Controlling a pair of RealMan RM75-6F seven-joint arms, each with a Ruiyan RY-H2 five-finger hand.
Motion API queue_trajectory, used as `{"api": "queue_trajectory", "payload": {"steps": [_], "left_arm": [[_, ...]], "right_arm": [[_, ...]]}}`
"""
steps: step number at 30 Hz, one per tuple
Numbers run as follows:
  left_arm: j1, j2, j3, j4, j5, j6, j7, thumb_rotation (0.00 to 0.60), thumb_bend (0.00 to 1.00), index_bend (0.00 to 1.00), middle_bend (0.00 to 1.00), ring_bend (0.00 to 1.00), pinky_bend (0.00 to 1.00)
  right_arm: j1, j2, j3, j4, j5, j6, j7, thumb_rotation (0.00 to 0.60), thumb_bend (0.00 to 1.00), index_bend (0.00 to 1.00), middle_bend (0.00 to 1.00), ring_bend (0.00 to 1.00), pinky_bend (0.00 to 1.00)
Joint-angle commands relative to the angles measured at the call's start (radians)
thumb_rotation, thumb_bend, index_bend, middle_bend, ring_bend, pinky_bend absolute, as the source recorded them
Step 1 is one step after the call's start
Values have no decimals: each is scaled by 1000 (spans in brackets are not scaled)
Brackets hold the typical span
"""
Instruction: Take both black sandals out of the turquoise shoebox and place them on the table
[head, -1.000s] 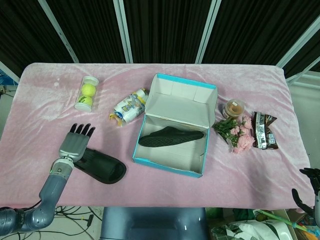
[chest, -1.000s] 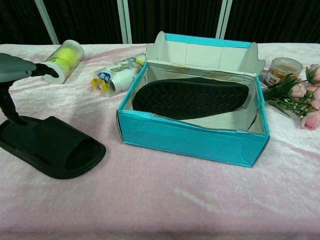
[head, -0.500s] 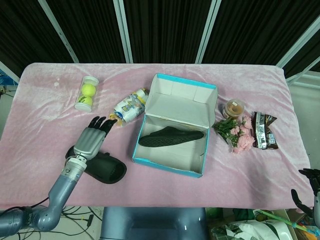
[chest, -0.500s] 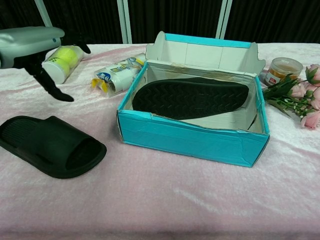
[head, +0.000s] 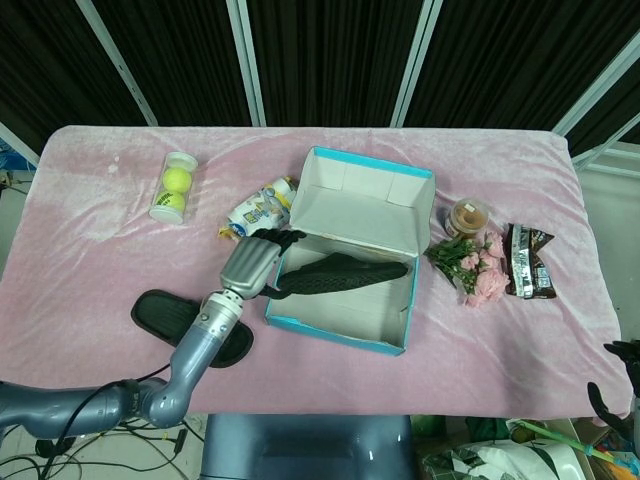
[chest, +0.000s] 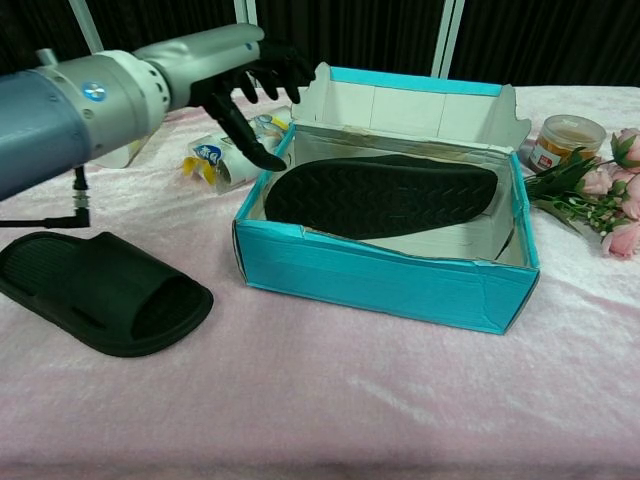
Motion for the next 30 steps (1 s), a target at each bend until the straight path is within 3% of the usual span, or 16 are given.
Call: {"api": "queue_trajectory", "payload": {"steps": [1, 8, 23, 26, 30], "left_arm": [[-68, -86, -24, 83, -52, -21, 54, 600, 44, 189, 267, 222, 249], [-131, -216, -28, 220, -83, -45, 49, 600, 44, 199, 273, 222, 249], [-192, -379, -37, 459, -67, -83, -13, 600, 76, 228, 302, 246, 273], [-194, -408, -25, 514, -36, -89, -41, 600, 135, 296, 373, 321, 366], [-188, -440, -4, 588, 32, -67, -88, 600, 273, 449, 531, 480, 589]], "right_arm": [[-3, -1, 1, 4, 4, 1, 5, 600, 244, 315, 270, 199, 272], [-12, -3, 2, 18, 13, 6, 22, 600, 243, 315, 270, 199, 272], [-20, 0, 6, 23, 24, 4, 28, 600, 243, 315, 270, 198, 272], [-21, 1, 7, 22, 25, 4, 28, 600, 243, 315, 270, 199, 272], [-20, 1, 9, 21, 28, 0, 28, 600, 243, 315, 270, 199, 272]]}}
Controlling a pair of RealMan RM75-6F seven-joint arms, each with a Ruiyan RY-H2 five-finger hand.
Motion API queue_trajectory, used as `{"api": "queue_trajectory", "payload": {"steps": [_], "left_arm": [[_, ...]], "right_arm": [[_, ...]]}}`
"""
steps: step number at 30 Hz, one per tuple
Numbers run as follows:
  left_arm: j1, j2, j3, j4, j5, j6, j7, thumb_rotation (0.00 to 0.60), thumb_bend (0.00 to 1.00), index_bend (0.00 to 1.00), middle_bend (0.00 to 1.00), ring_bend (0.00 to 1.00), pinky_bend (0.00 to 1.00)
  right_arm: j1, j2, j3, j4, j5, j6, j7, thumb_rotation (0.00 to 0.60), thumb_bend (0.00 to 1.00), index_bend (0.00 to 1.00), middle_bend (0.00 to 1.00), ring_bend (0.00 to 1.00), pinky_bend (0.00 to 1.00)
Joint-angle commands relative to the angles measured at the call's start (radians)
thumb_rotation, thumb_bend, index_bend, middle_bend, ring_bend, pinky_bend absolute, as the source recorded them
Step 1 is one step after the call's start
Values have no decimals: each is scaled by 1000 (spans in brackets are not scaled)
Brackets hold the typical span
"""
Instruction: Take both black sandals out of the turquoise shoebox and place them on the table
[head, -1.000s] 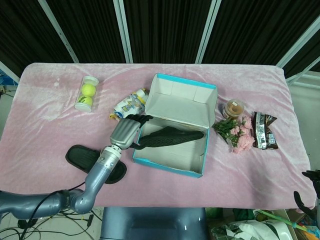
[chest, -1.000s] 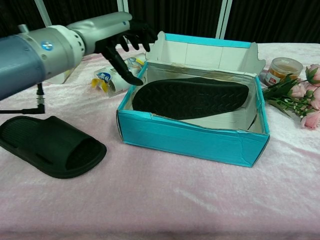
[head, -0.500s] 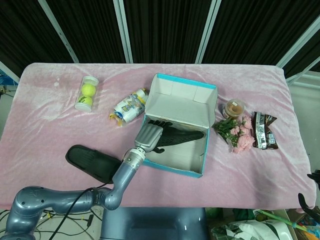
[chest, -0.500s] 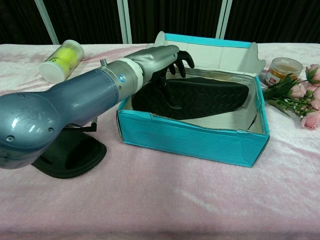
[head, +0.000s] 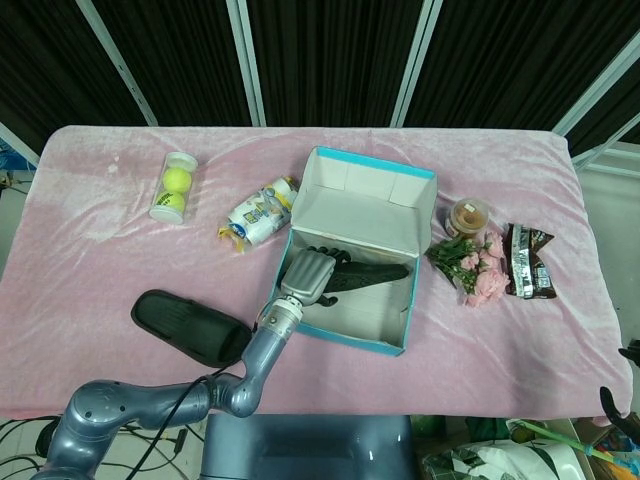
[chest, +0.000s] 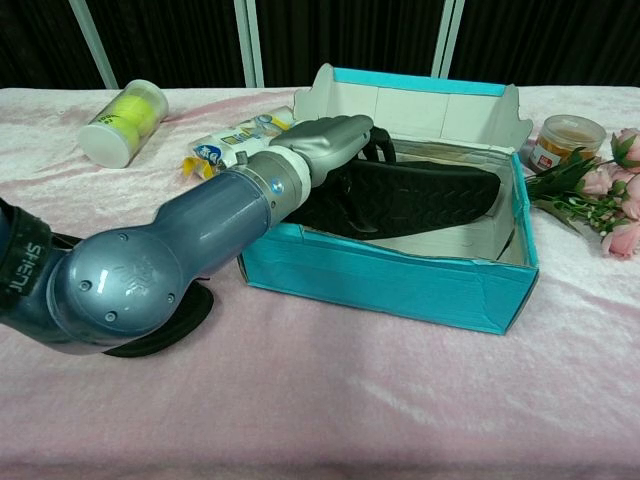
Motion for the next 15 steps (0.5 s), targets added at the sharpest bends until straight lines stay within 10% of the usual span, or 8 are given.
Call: {"api": "queue_trajectory", "payload": {"steps": [1, 15], "left_arm": [[6, -34, 22, 64, 70, 20, -60, 600, 305, 476, 559, 507, 616], [101, 39, -1, -59, 197, 86, -330, 600, 335, 489, 587, 530, 632]], "right_arm": [[1, 0, 1, -1, 1, -2, 0, 600, 243, 315, 270, 199, 271], [14, 4, 5, -12, -8, -14, -13, 600, 243, 315, 270, 199, 272]]}}
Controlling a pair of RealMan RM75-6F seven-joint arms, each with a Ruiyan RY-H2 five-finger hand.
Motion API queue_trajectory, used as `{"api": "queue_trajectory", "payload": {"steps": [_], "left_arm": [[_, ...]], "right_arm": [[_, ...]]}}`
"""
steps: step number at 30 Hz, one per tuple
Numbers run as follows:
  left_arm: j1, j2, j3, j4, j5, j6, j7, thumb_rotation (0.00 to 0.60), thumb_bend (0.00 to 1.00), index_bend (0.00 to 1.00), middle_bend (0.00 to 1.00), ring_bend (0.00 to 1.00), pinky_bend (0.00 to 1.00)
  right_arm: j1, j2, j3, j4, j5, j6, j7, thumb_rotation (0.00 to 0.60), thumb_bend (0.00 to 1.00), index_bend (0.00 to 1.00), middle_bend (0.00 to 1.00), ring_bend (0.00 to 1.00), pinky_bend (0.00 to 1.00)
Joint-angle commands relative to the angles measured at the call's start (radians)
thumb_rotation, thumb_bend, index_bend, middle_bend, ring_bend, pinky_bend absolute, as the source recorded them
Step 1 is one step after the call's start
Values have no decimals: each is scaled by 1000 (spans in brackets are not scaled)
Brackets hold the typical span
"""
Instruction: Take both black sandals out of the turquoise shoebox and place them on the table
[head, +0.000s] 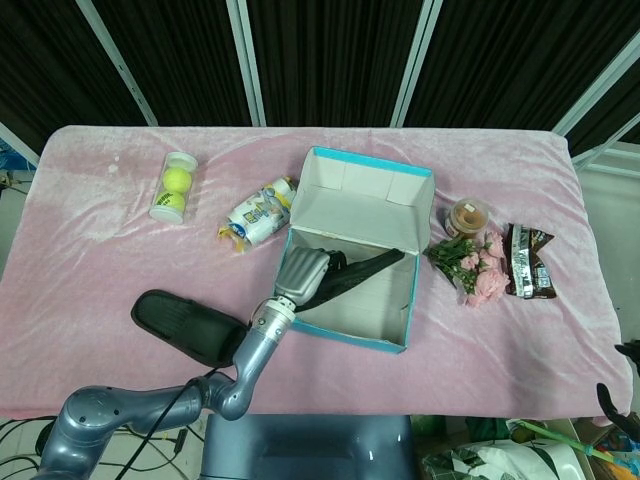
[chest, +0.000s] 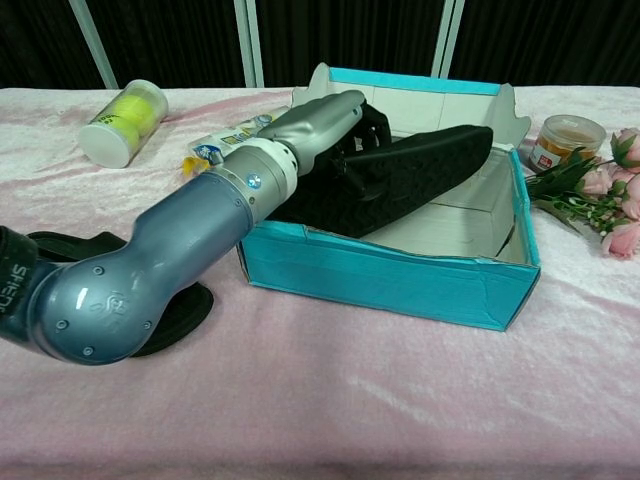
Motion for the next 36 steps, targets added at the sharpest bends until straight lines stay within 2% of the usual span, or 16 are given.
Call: {"api": "queue_trajectory", "payload": {"steps": [1, 4, 10, 14, 17, 22, 24, 28, 36], "left_arm": [[36, 30, -14, -66, -4, -2, -58, 600, 334, 486, 587, 530, 632], [55, 47, -20, -111, 24, 20, -107, 600, 334, 484, 587, 530, 632], [116, 112, -16, -238, 162, 161, -223, 600, 331, 482, 584, 529, 631], [171, 189, 0, -340, 233, 258, -217, 600, 318, 467, 573, 518, 621], [235, 280, 21, -423, 260, 327, -142, 600, 314, 455, 565, 506, 590], [333, 455, 63, -508, 178, 354, 155, 600, 270, 433, 540, 474, 509], [365, 497, 65, -511, 124, 361, 224, 600, 269, 433, 536, 472, 505], [418, 527, 63, -457, 44, 374, 246, 600, 264, 430, 535, 472, 505], [454, 478, 54, -284, -36, 330, 169, 600, 262, 424, 532, 472, 505]], "right_arm": [[2, 1, 0, -3, -2, -3, -4, 600, 243, 315, 270, 199, 272], [3, 2, 1, -5, 0, -4, -5, 600, 243, 315, 270, 199, 272], [7, 5, 3, -8, 1, -9, -8, 600, 243, 315, 270, 199, 272], [11, 7, 5, -8, 1, -15, -8, 600, 243, 315, 270, 199, 272], [19, 6, 7, -5, 2, -25, -4, 600, 242, 315, 270, 199, 272], [37, 4, 11, 1, -4, -44, 1, 600, 243, 315, 270, 199, 272], [45, 3, 11, 2, -9, -50, 1, 600, 244, 315, 270, 199, 272], [56, 1, 12, 2, -14, -59, -2, 600, 243, 315, 270, 199, 272], [62, 5, 9, -9, -20, -60, -14, 600, 243, 315, 270, 199, 272]]}}
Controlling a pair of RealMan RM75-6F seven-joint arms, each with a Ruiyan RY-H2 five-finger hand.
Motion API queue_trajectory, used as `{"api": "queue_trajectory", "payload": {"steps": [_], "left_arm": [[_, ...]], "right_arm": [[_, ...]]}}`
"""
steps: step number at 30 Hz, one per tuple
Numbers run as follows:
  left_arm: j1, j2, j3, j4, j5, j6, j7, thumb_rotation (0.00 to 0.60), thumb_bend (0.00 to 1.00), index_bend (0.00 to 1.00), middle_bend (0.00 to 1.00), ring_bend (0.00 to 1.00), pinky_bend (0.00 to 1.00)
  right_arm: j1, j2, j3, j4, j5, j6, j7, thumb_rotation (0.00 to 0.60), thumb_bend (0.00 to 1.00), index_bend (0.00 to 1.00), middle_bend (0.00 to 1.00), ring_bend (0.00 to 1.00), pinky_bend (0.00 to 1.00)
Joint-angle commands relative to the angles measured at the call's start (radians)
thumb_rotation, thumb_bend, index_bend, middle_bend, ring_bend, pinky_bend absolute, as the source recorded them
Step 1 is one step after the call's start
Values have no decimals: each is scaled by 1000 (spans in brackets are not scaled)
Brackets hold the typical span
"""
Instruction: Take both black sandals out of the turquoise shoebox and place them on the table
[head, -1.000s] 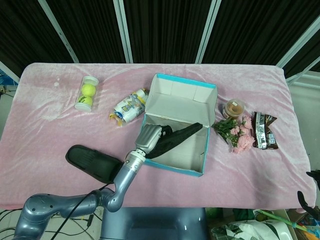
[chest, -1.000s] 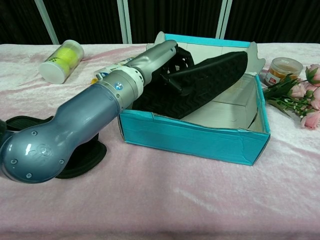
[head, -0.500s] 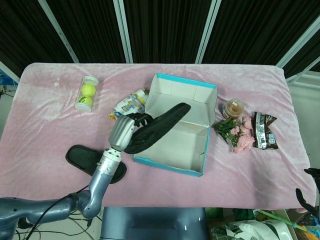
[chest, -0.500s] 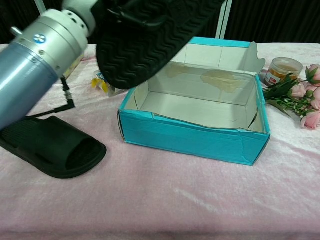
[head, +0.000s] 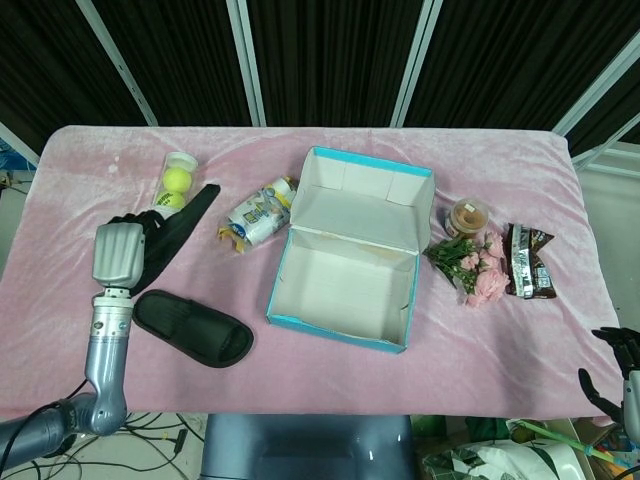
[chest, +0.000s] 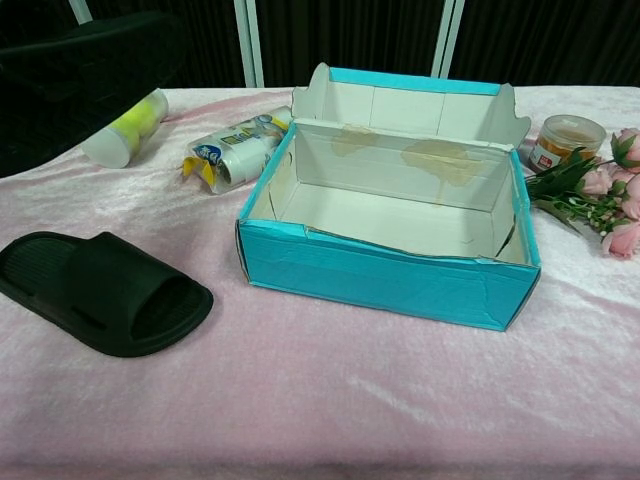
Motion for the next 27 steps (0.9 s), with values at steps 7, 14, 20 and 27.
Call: {"api": "queue_trajectory", "payload": {"steps": [7, 14, 20, 27], "left_arm": [[-13, -118, 2, 230, -43, -95, -54, 600, 169, 391, 491, 438, 480], [2, -59, 43, 121, -34, -143, 12, 600, 0, 34, 70, 37, 113], [63, 45, 69, -49, 5, -60, 49, 600, 0, 0, 0, 0, 0], [171, 191, 107, -214, 54, 58, 45, 600, 0, 0, 0, 0, 0]], "right_arm": [[-6, 5, -5, -15, 3, 9, -13, 600, 242, 315, 270, 199, 272], [-1, 6, -5, -20, 3, 4, -22, 600, 243, 315, 270, 199, 272], [8, 5, 0, -21, 6, -4, -23, 600, 243, 315, 267, 198, 264], [24, 10, 9, -21, 5, -12, -22, 600, 243, 315, 265, 195, 256]]}}
